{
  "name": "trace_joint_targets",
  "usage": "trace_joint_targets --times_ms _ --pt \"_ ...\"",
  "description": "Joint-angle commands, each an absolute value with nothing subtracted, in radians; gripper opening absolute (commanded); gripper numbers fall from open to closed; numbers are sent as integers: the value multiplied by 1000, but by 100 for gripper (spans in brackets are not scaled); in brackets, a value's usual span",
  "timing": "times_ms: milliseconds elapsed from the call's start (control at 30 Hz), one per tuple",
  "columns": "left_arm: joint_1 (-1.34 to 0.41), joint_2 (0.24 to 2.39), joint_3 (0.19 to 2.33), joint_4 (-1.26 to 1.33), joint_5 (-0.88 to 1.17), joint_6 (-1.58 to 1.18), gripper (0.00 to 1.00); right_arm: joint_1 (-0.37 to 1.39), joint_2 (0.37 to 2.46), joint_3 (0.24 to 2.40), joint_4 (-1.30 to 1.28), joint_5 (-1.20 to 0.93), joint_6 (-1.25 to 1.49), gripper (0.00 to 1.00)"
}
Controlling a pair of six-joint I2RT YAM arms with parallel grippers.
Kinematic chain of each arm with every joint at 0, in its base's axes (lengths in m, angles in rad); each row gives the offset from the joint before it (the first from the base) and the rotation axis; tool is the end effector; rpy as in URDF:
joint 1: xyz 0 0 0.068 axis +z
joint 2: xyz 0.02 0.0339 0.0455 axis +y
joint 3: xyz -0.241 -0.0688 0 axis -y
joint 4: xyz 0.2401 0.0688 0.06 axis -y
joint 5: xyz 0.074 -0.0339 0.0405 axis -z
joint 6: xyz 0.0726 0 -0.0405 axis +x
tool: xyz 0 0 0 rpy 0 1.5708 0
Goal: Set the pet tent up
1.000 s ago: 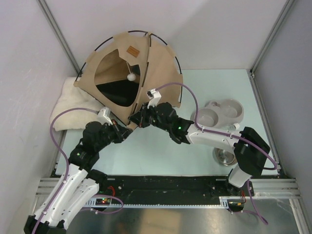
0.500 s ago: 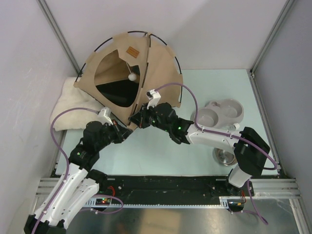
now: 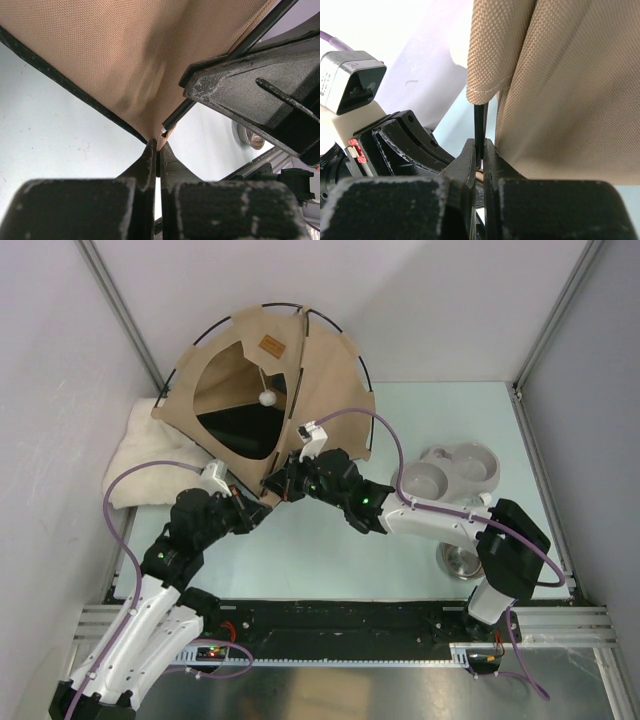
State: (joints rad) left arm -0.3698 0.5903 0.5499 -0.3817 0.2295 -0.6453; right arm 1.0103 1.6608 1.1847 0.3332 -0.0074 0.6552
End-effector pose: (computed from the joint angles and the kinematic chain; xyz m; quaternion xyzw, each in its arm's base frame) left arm 0.1750 -0.0856 0.2386 -0.0529 0.8347 -0.3463 0.4250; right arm 0.2269 0.3625 0.2759 -0.1359 0.7435 0.4863 0.4385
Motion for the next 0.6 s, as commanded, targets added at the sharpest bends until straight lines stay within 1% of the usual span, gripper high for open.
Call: trace_joint_targets --times_ms 0,233,567 --pt "-375 588 540 -506 268 -615 0 961 1649 1253 412 133 636 0" --pt "-376 591 550 -505 254 -614 0 958 1614 1223 376 82 614 0" --pt "-376 596 558 -505 252 -619 0 967 1603 1204 351 93 557 0"
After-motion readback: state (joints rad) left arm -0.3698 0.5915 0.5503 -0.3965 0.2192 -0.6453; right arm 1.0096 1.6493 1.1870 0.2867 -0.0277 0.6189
